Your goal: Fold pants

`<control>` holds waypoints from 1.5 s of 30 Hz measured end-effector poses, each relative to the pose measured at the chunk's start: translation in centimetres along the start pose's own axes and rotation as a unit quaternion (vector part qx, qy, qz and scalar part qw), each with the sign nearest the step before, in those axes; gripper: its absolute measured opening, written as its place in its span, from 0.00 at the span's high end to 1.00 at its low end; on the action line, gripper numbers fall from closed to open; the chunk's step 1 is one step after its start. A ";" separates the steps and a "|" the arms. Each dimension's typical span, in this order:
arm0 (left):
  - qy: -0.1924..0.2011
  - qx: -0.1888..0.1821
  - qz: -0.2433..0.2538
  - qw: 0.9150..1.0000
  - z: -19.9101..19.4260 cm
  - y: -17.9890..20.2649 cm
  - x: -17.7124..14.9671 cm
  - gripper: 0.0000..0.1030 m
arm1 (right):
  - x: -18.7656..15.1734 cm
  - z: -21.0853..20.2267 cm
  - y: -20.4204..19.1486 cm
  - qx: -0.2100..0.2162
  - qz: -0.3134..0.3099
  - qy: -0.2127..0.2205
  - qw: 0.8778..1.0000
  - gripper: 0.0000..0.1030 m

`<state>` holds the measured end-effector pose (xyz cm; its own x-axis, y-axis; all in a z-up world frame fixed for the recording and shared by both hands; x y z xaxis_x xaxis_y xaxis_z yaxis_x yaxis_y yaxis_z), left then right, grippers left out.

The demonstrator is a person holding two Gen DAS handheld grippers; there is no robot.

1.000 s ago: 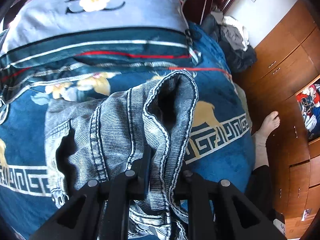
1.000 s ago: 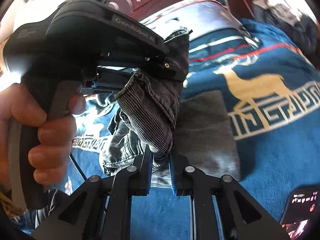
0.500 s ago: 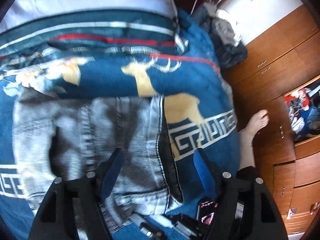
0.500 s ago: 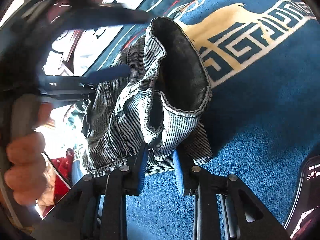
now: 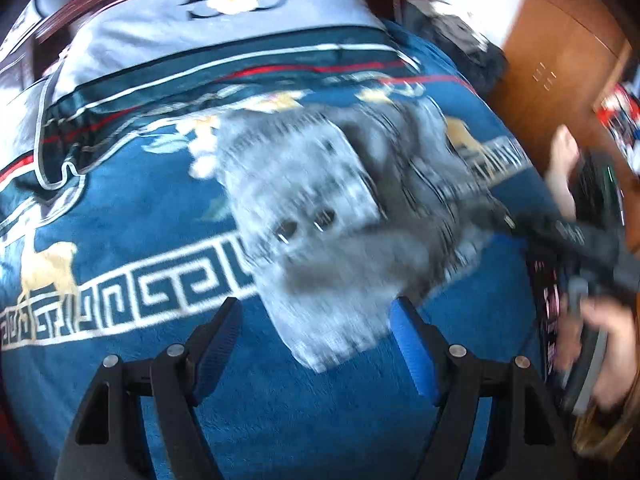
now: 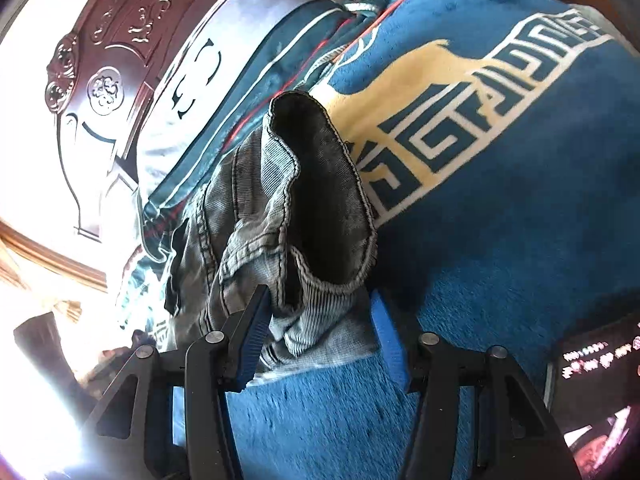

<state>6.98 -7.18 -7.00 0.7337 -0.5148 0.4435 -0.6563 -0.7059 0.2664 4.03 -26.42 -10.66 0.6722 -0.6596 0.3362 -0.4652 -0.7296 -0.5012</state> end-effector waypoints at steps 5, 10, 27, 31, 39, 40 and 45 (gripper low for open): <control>-0.015 -0.016 0.018 1.000 1.5 0.8 0.1 0.62 | -0.2 -1.0 -3.2 -0.004 -0.066 0.010 0.998 0.88; -0.022 -0.029 0.021 0.999 1.5 0.2 -0.6 0.65 | -0.8 -1.5 -2.7 -0.015 -0.044 0.000 0.999 0.89; 0.070 -0.110 -0.076 0.989 -3.4 -2.3 2.8 0.43 | 3.1 -5.0 -0.7 -0.081 -0.060 0.052 0.994 0.49; 0.081 -0.095 -0.106 0.986 -1.1 -4.0 7.6 0.44 | 6.0 -2.7 -3.4 -0.067 -0.090 0.057 0.992 0.49; 0.054 -0.055 -0.212 0.974 5.7 -9.9 13.1 0.51 | 9.5 3.4 -4.1 -0.074 -0.097 0.029 0.992 0.86; 0.036 -0.036 -0.222 0.974 7.1 -10.7 13.1 0.52 | 9.5 3.5 -4.2 -0.075 -0.105 0.033 0.991 0.87; 0.019 -0.010 -0.268 0.963 10.7 -12.8 12.3 0.52 | 8.0 5.7 -1.7 -0.123 -0.119 0.025 0.985 0.88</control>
<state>26.31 -9.65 -14.08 0.9615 -0.0597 0.2684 -0.1879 -0.8553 0.4829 13.45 -29.39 -11.63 0.7532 -0.4679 0.4623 -0.4273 -0.8824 -0.1968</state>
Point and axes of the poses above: each gripper's, at about its wrist camera, not at the fingertips, and z roughly the way its jaws point, y to its right, x to its top, the point moved 7 cm from there along z, roughly the way its jaws point, and after that the axes turned 12 degrees about -x, right-handed, at the moved point
